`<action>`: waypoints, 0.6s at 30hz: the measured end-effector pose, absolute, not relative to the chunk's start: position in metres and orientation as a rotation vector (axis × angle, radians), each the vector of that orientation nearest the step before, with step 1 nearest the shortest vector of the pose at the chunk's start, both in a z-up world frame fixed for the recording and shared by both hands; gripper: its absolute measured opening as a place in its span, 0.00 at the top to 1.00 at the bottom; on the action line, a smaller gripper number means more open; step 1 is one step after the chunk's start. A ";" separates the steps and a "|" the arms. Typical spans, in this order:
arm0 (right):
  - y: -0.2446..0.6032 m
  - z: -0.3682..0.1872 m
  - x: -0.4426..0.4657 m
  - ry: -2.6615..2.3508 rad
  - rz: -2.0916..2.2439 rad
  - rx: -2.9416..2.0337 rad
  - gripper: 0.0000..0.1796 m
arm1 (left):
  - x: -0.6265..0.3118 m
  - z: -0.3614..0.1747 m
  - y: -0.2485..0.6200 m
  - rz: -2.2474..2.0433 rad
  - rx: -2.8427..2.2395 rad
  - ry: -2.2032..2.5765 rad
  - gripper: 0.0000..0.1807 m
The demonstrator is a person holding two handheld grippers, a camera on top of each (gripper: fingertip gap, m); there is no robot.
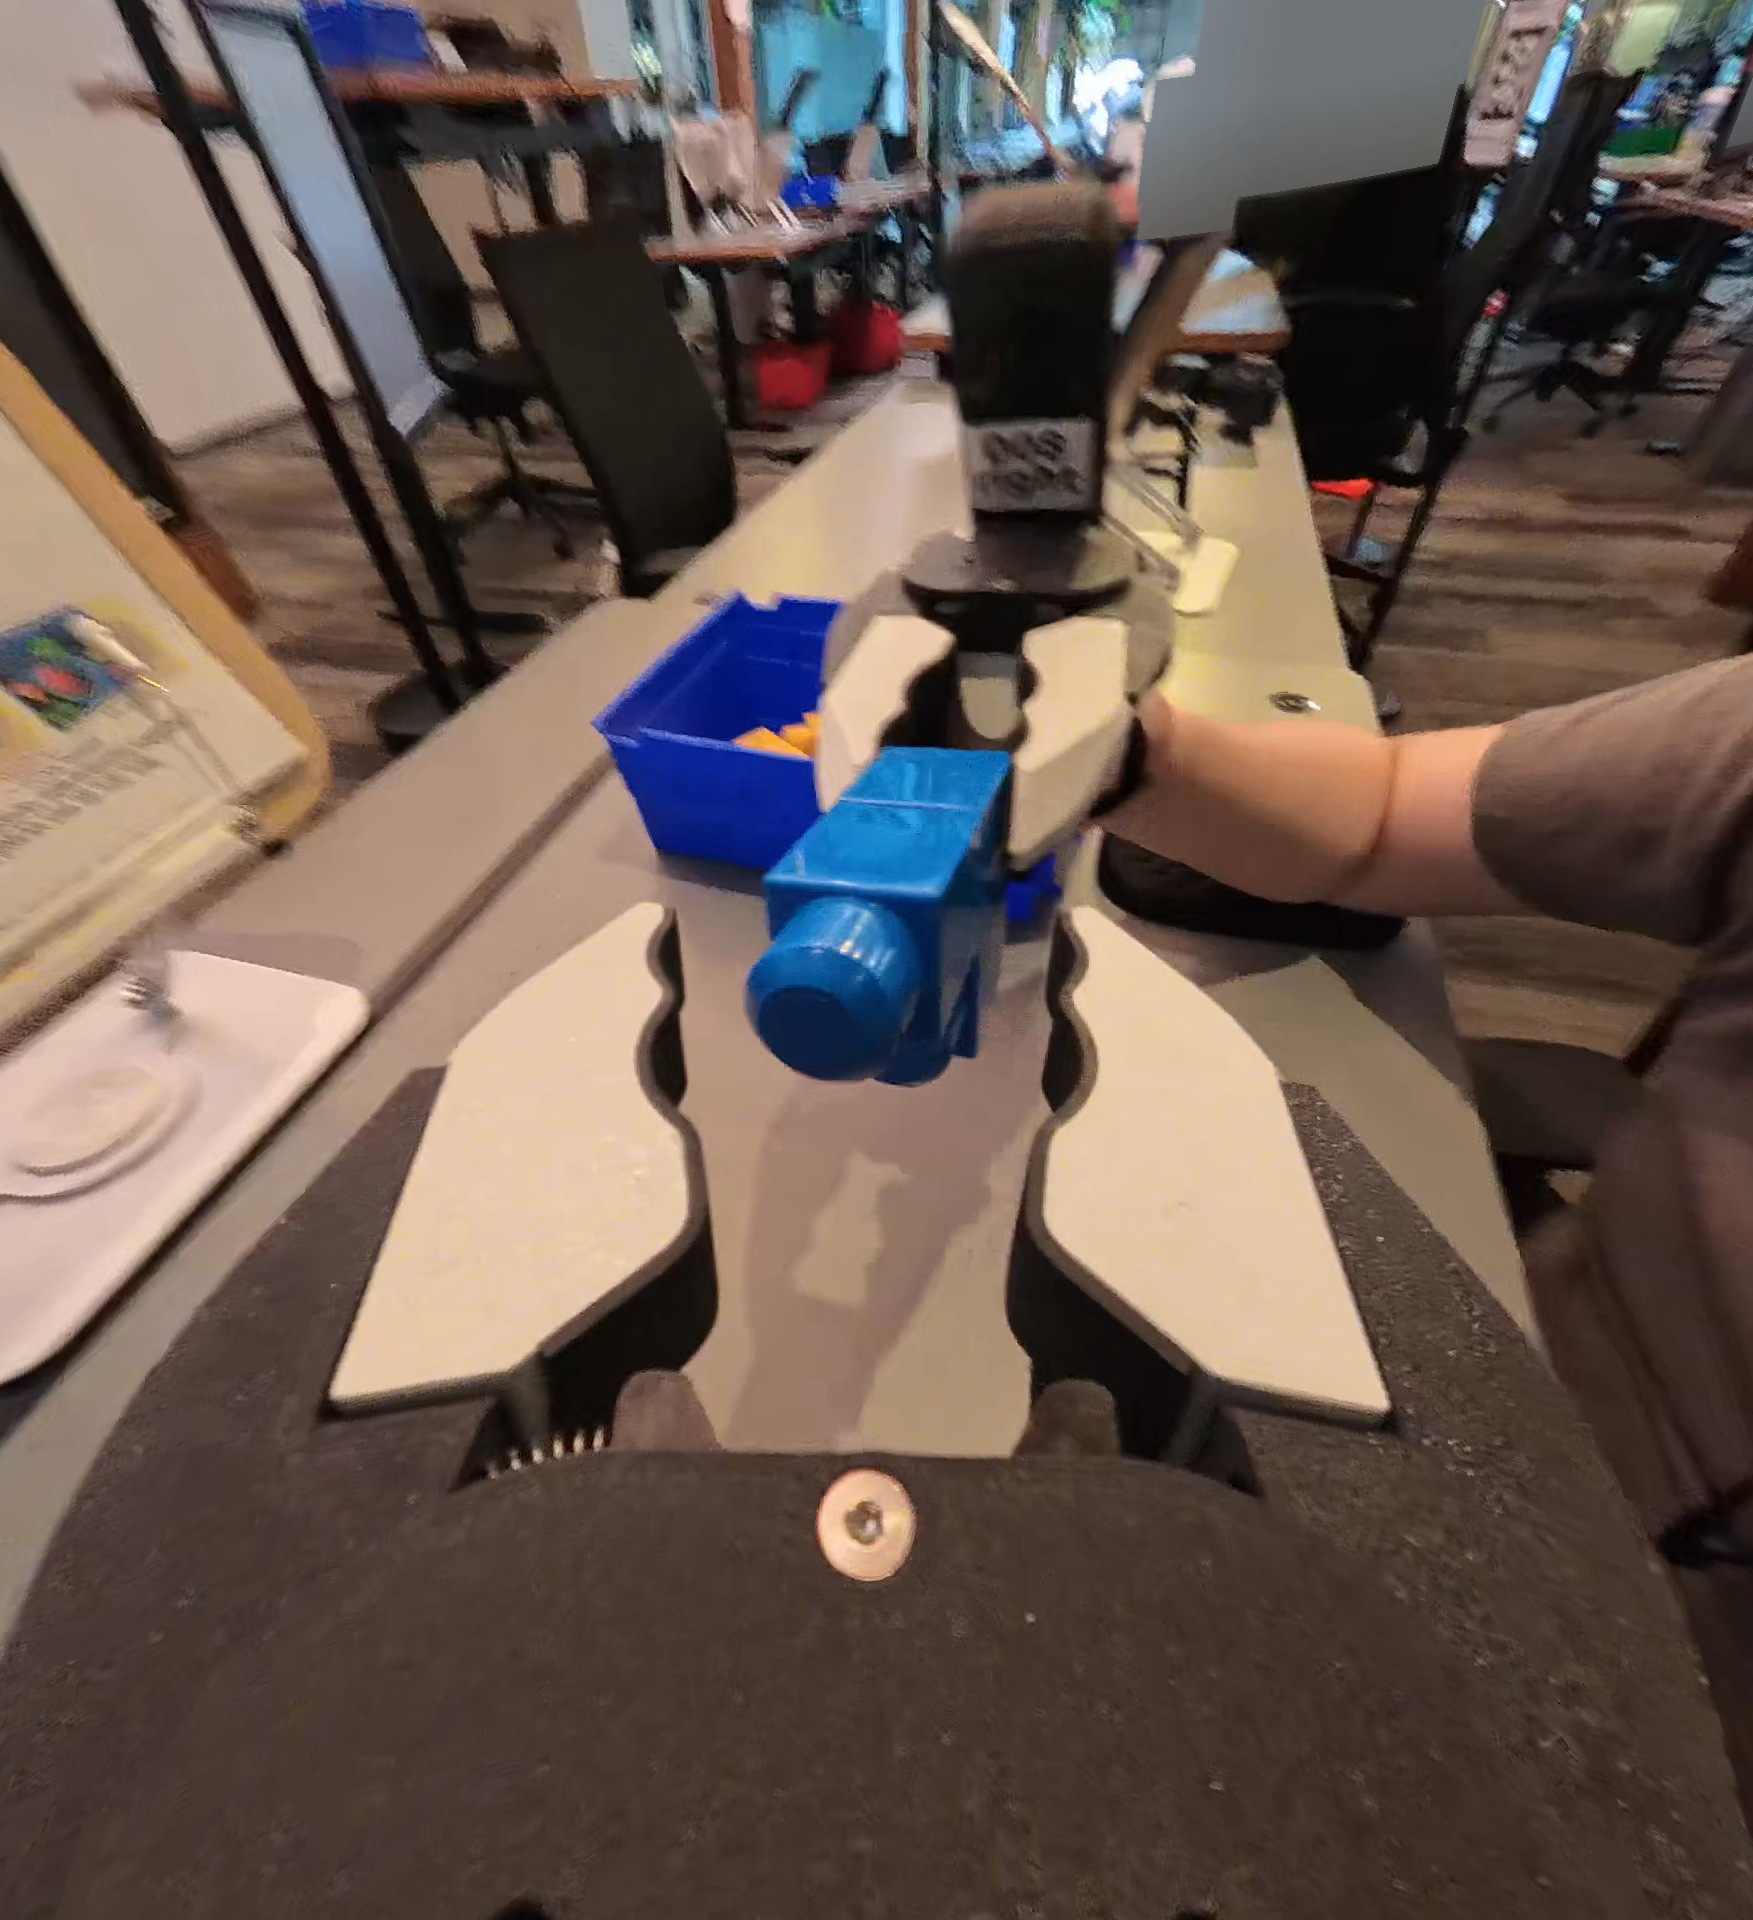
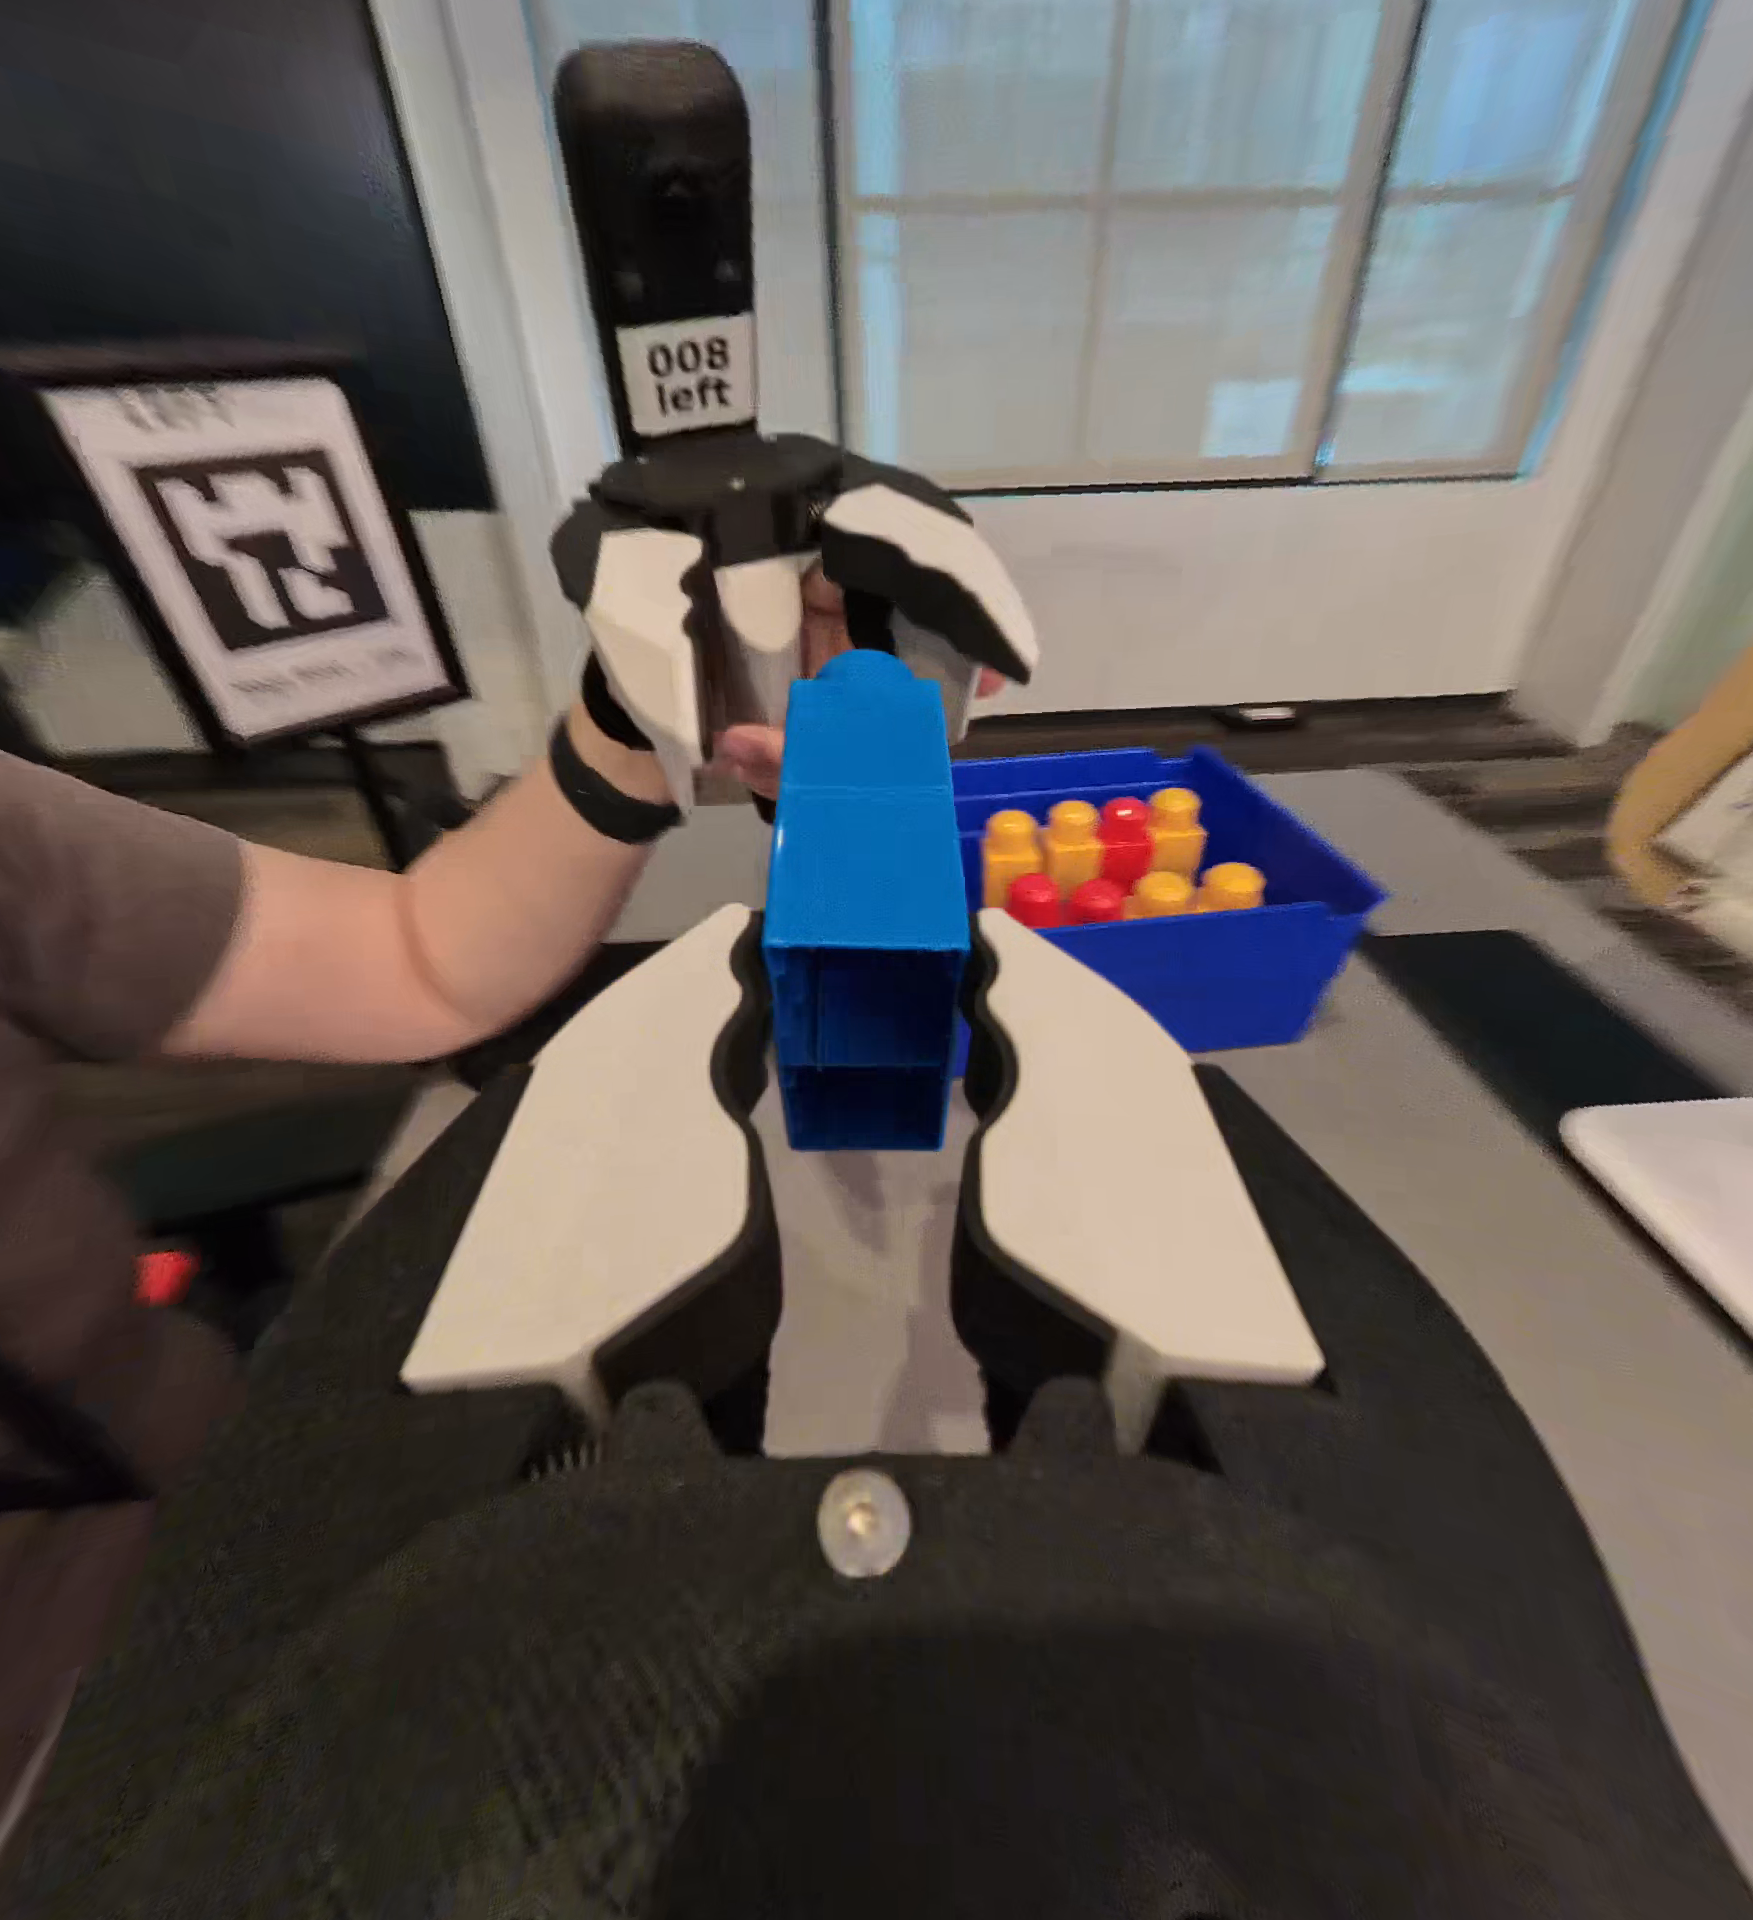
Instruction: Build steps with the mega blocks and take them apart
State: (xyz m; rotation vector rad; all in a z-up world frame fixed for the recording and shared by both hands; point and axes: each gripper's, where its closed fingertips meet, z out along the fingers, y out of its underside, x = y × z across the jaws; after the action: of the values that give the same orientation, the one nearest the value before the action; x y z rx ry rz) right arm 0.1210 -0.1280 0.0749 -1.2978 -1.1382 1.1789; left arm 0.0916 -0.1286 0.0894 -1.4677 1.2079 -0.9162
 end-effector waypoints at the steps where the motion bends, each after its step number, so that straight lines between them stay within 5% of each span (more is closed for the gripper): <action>1: -0.129 0.072 0.121 -1.151 1.229 -1.312 0.80 | 0.097 0.082 -0.131 -0.940 -1.500 1.240 0.61; 3: -0.133 0.067 0.120 -1.201 1.266 -1.313 0.80 | 0.105 0.070 -0.129 -0.929 -1.523 1.272 0.65; 5: -0.133 0.060 0.119 -1.244 1.238 -1.329 0.80 | 0.111 0.065 -0.133 -0.964 -1.484 1.330 0.79; 13: -0.109 0.083 0.171 -1.216 1.126 -1.401 0.80 | 0.073 0.106 -0.117 -1.048 -1.452 1.142 0.80; 15: -0.071 0.087 0.226 -1.094 0.885 -1.553 0.80 | 0.052 0.120 -0.115 -1.070 -1.427 1.079 0.80; 18: -0.019 0.023 0.353 -0.895 0.346 -2.083 0.80 | 0.050 0.109 -0.113 -0.990 -1.476 1.120 0.80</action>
State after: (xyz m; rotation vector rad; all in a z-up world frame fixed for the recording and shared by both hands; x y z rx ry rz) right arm 0.3535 -0.0187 0.0225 -2.0834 -0.8945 0.3465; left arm 0.0501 -0.1129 0.1091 -1.4762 1.1205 -0.9897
